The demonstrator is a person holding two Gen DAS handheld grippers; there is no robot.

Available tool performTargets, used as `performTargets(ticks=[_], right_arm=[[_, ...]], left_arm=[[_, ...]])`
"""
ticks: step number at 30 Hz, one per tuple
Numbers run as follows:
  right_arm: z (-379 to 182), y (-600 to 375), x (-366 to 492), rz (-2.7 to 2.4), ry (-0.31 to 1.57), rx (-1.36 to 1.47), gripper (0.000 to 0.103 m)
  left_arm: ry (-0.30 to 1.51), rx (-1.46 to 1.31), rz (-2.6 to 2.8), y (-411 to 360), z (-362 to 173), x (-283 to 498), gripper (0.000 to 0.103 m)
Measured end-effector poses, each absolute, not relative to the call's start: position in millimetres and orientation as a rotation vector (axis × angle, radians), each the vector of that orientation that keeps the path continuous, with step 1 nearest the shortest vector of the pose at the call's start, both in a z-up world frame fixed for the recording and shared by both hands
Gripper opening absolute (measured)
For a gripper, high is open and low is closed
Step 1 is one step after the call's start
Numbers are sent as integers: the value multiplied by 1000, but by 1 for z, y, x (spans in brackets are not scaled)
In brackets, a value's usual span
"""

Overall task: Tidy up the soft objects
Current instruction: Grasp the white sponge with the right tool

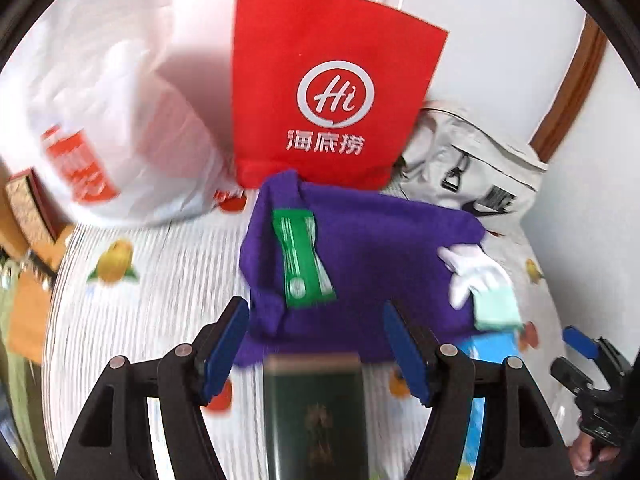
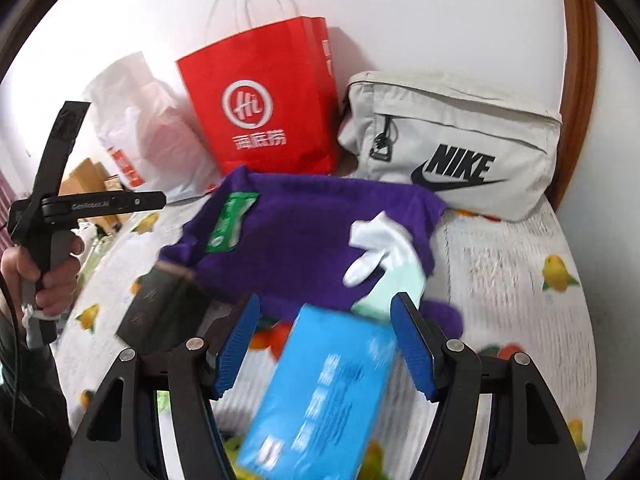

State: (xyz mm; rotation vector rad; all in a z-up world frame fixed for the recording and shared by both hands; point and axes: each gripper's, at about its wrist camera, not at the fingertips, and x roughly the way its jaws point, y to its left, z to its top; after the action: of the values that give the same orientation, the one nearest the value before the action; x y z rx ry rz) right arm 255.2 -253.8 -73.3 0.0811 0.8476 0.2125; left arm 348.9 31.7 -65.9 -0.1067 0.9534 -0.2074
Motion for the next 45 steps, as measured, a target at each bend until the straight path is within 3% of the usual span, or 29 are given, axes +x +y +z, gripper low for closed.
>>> performTargets(ticks=[10,17,24,33,35,36,45], right_arm=[[-73,-225,175,277,850,44,72],[-109,-194,138,360,878,5,72],[-140,-179,129,397,908,-30,72],[-161,-151,148,479,908,-36,72],[-158,-143,147,494,874,-64,68],[-157,-139,146,502,864,-78,52],[-137,-150,133,481,813,-61,54]], left_arm=[[976,-165,-165,55,-73,247,68],[1037,-141,-127,59,-119,198,69],[1119,-225,-118,78,-167,157,69],[1148,-225,-115,81,-185,135,69],[1155,-213,-125,77,-187,135,69],[1159,-208,-130,74,-189,136,69],[1166,-173,-183,44,-193,136,70]])
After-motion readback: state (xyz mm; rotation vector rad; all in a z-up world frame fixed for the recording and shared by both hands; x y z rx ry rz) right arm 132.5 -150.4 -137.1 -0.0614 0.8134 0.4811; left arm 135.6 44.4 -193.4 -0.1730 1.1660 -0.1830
